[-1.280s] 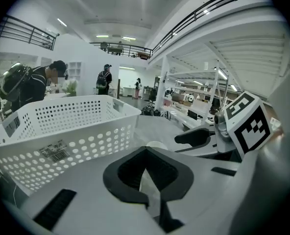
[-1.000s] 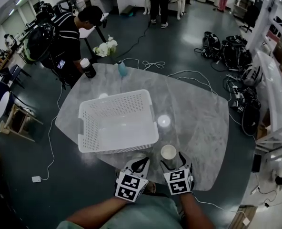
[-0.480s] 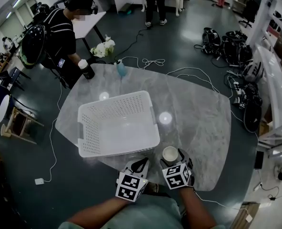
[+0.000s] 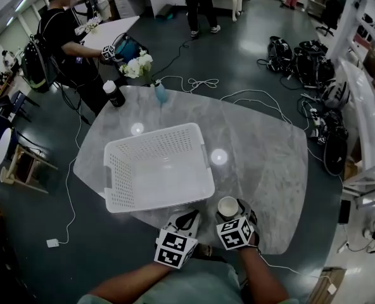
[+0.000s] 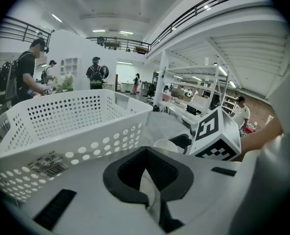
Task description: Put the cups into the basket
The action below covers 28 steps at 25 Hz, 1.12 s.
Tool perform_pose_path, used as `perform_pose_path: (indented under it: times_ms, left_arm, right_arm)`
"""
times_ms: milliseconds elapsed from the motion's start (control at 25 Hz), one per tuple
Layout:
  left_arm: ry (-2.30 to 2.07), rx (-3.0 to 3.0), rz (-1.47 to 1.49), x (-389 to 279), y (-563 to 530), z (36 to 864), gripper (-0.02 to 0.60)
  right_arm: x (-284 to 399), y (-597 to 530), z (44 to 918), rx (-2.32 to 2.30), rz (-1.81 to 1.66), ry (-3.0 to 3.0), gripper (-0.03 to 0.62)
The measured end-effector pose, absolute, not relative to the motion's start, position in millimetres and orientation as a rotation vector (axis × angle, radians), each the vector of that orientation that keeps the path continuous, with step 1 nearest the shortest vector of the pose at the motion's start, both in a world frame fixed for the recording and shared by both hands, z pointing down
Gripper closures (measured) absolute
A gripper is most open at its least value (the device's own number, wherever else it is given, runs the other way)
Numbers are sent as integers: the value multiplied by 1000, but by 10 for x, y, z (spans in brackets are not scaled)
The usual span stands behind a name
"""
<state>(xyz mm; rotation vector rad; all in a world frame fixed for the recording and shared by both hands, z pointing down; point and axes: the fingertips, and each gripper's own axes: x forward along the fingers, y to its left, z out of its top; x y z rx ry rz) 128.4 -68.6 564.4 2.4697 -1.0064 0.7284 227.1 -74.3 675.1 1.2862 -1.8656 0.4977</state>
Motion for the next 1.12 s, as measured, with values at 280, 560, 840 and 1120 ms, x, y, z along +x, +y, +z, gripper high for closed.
perform_pose_path:
  times_ms: [280,560,840,1120]
  left_arm:
    - [-1020,2480,710,1232,-709,5616,583]
    - [-1018,2482,678,1227,-675,5543,583]
    - [-1019,2494,649,1223,-612,5459,581]
    - [-1066,2487,583,1117,-608,5307,583]
  right_arm:
    - [2264,-752,6644,1310,472,-1879,237]
    - [2263,-667,6372,1349,465,-1901,241]
    - [2210,-500,5958,1383,472,-1941,241]
    - [2071,-457,5509,1387,424,-2005,241]
